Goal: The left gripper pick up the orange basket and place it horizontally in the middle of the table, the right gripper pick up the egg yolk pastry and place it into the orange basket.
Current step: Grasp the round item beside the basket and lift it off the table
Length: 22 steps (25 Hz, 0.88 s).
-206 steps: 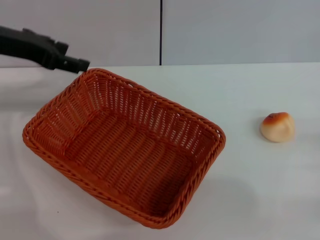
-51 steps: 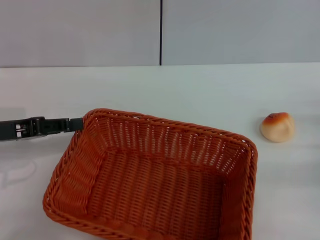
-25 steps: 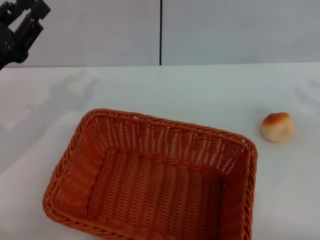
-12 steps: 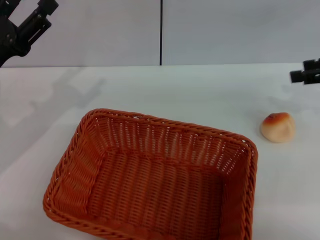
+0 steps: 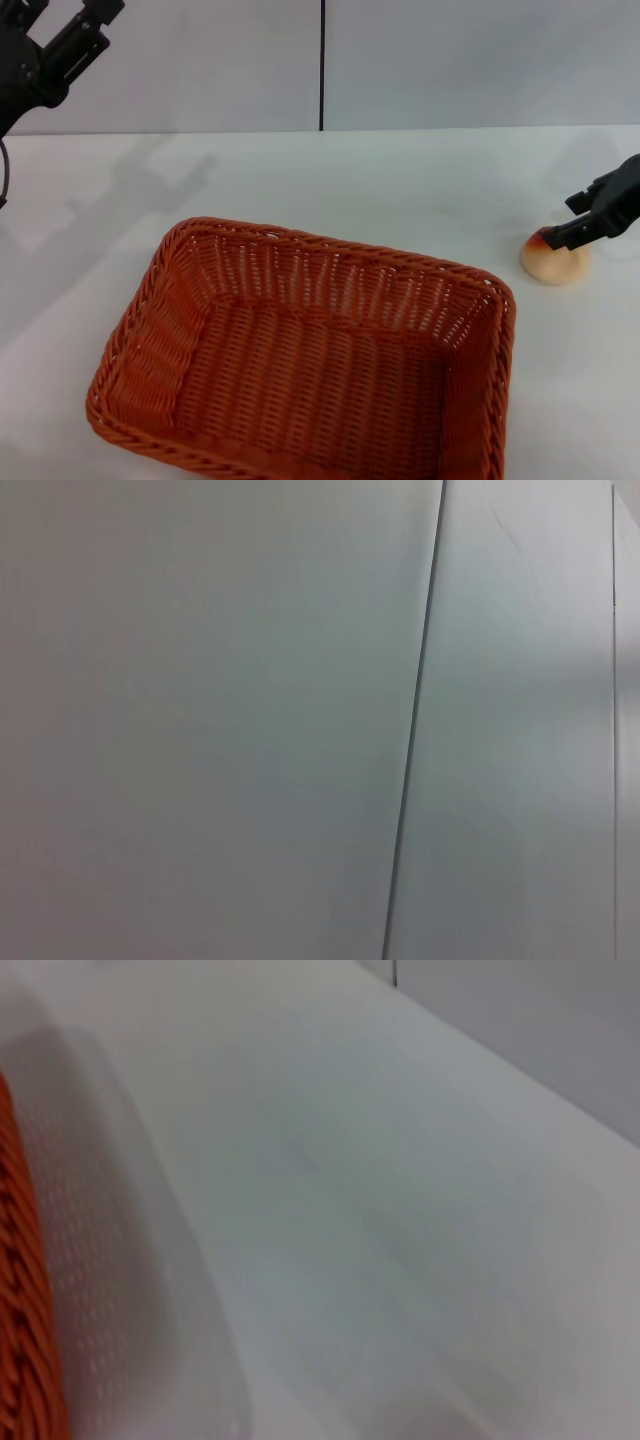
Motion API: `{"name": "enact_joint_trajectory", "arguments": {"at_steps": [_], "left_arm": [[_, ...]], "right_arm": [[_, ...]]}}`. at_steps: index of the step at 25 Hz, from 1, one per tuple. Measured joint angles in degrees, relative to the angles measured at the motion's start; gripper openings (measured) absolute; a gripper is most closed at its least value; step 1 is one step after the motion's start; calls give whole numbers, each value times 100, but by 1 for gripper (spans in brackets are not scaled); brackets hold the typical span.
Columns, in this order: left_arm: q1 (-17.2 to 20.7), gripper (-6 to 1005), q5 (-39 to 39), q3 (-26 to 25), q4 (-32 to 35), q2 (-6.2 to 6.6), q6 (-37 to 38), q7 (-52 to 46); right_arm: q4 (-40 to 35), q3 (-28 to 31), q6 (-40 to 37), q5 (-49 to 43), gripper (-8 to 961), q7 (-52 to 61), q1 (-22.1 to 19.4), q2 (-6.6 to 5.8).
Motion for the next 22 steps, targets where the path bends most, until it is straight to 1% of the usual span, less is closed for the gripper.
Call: {"name": "enact_joint_trajectory", "arguments": {"at_steps": [2, 5, 12, 17, 22], "left_arm": [[-33, 792, 20, 11, -10, -5, -12, -12], [-70, 791, 39, 17, -80, -6, -24, -13], [-100, 789, 52, 17, -163, -1, -29, -22], [-123, 788, 53, 22, -167, 2, -45, -80], [-146, 788, 53, 84, -169, 4, -89, -86]], "right_arm": [[3, -19, 53, -166, 666, 2, 58, 74], [53, -88, 82, -240, 665, 3, 111, 121], [386, -334, 168, -373, 666, 6, 191, 124], [401, -351, 171, -472, 666, 9, 199, 106], [385, -351, 170, -478, 557, 8, 180, 83]]}}
